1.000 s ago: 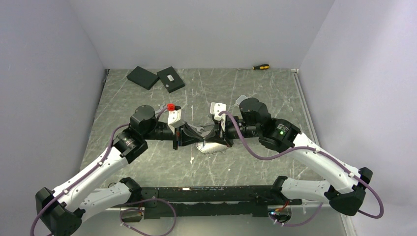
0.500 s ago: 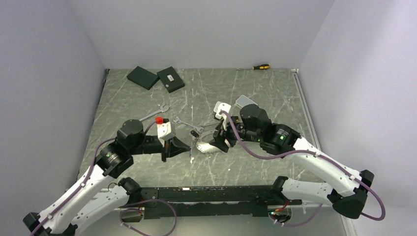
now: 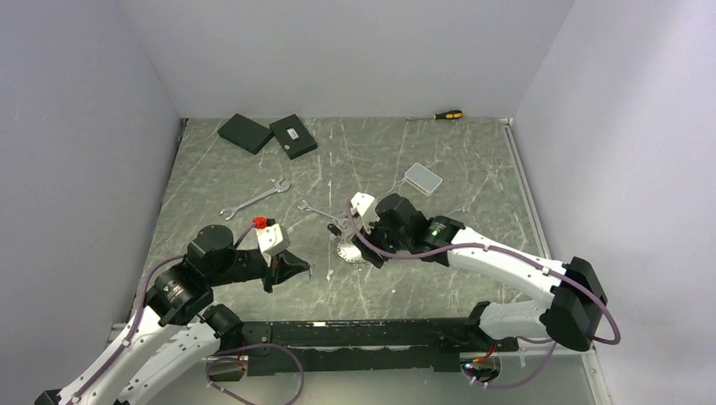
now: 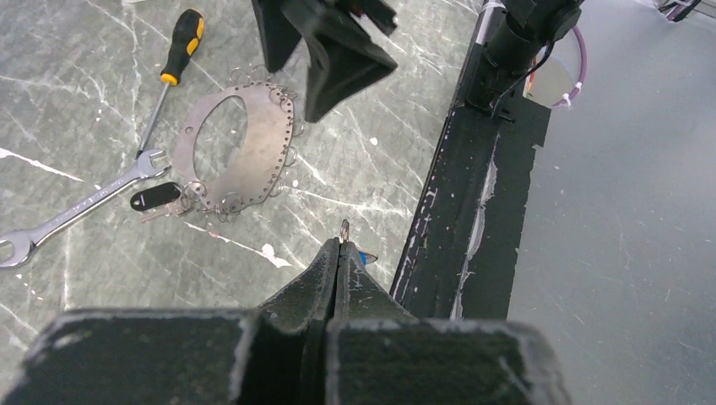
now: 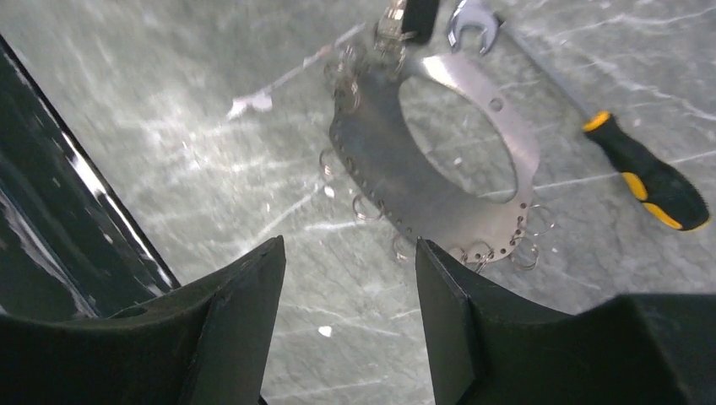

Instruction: Put the keys on the keyring

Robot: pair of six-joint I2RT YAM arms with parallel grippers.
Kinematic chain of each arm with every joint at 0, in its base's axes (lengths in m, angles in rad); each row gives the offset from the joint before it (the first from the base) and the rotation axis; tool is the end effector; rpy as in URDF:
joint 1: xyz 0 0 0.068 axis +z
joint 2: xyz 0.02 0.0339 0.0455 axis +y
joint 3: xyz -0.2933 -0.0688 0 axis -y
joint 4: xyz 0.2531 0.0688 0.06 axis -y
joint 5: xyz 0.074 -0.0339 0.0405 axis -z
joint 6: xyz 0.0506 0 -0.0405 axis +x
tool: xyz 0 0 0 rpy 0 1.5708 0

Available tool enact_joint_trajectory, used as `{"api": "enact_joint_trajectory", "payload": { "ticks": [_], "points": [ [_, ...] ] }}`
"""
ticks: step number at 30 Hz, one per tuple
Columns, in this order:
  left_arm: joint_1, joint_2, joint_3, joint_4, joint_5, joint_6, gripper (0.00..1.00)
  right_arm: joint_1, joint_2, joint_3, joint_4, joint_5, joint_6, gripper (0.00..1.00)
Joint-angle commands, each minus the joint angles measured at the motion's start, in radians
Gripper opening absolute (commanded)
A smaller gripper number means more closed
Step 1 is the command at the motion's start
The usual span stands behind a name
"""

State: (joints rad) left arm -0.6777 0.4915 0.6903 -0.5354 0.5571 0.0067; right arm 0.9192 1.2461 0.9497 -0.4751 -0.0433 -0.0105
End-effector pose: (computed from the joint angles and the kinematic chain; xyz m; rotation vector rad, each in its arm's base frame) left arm 0.0674 -0.0886 0.3221 1.0205 1.6932 -0.9758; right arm 0.1652 0.2202 0.2881 -1.0938 2.1322 0.4908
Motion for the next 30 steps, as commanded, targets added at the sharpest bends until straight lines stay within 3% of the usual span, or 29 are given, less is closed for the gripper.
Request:
{"api": "enact_joint_trajectory", "payload": {
  "ticks": [1,7,17,30],
  "points": [
    [-0.001,-0.022,-0.009,0.001,-0.035,0.0,0.0,0.0,-0.016,-0.11,0.182,-0.129,-0.256,0.61],
    [-0.002,-0.035,-0.012,0.0,-0.03,-0.001,0.0,-0.021,-0.014,-0.248,0.454,-0.219,-0.442,0.55],
    [-0.002,-0.072,-0.018,-0.003,-0.062,-0.034,0.0,-0.049,0.201,-0.148,0.373,-0.356,-0.558,0.47],
    [-0.001,-0.092,-0.021,-0.005,-0.077,-0.03,0.0,-0.052,0.353,-0.081,0.327,-0.373,-0.577,0.44]
  ]
}}
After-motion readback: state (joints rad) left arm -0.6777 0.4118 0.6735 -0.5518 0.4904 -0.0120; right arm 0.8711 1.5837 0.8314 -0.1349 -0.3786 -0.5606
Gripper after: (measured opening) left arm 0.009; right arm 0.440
